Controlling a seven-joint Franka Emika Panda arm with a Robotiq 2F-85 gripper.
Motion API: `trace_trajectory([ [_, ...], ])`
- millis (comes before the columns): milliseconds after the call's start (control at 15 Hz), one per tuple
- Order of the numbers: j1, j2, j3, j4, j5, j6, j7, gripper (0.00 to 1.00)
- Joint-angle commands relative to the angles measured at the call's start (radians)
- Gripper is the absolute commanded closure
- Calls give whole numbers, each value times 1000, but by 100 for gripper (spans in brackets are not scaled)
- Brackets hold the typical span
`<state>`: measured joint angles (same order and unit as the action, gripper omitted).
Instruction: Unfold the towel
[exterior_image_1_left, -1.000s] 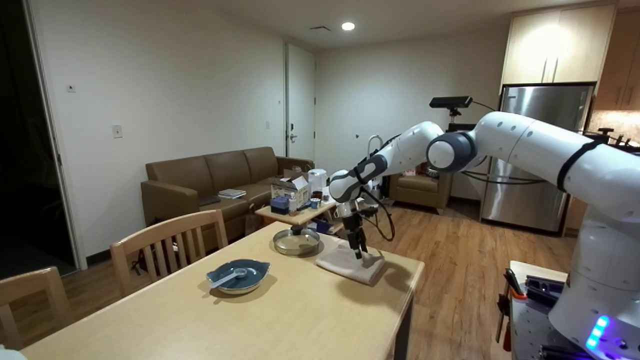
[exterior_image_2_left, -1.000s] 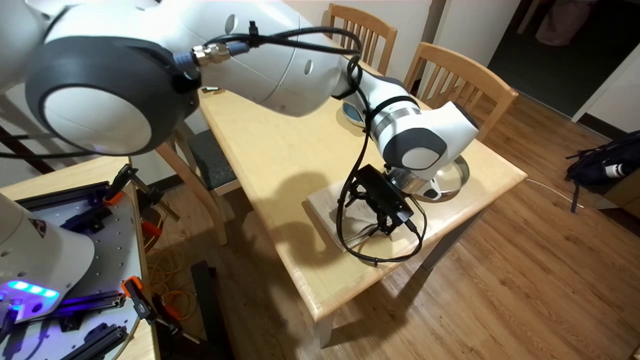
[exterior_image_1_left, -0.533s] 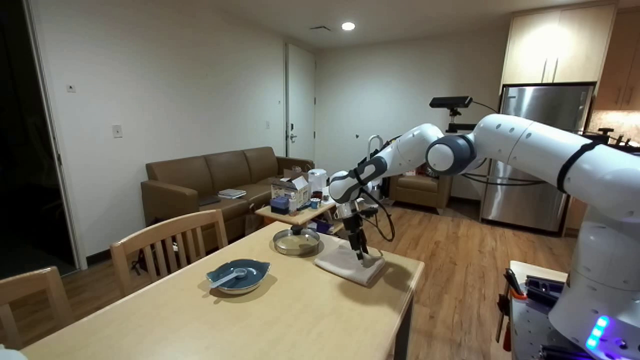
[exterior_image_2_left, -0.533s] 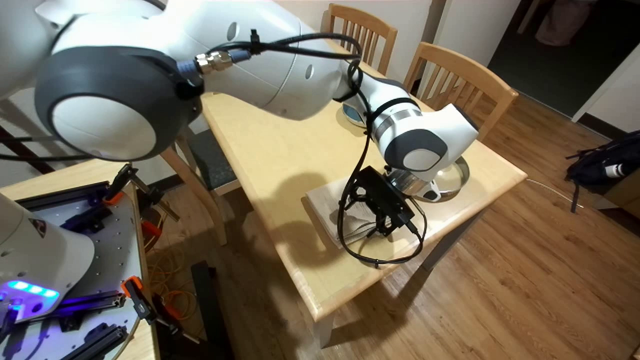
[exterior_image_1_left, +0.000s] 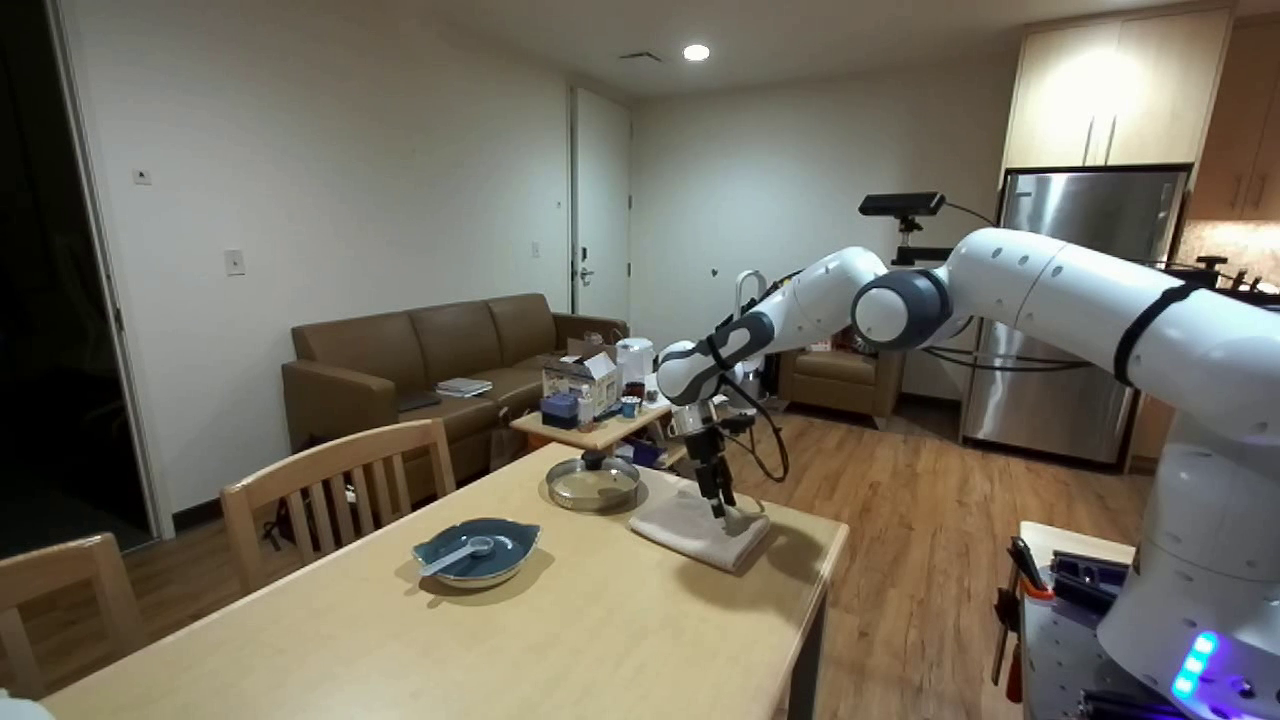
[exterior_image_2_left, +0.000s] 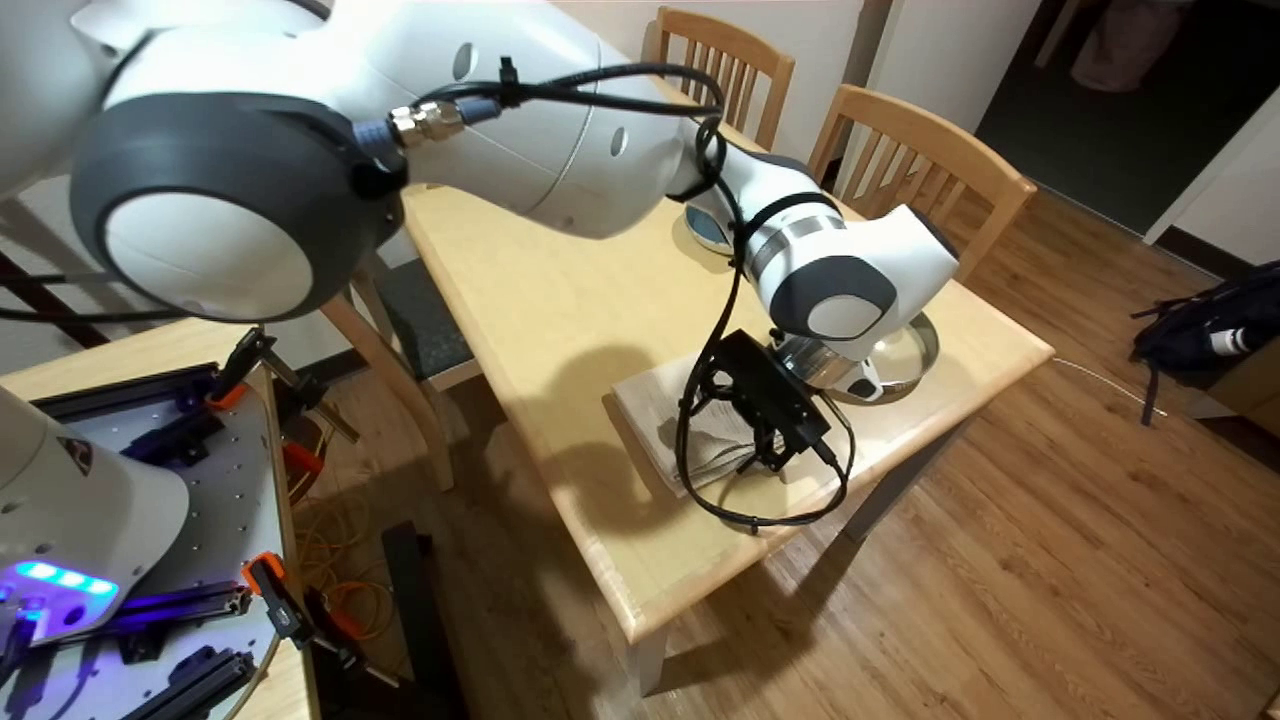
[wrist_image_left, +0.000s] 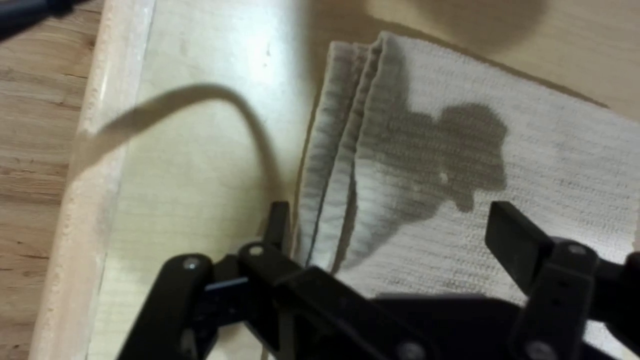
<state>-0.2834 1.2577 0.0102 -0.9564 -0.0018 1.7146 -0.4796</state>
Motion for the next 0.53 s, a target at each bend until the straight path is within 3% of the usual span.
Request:
trace_trajectory([
  [0,-2,-3,11,18,6,-25,-15,0],
  [333,-3,6,17,27,5,-30,-20,0],
  [400,-3,6,17,27,3,-29,-19,25],
  [467,-3,6,17,27,4,-29,-20,26],
])
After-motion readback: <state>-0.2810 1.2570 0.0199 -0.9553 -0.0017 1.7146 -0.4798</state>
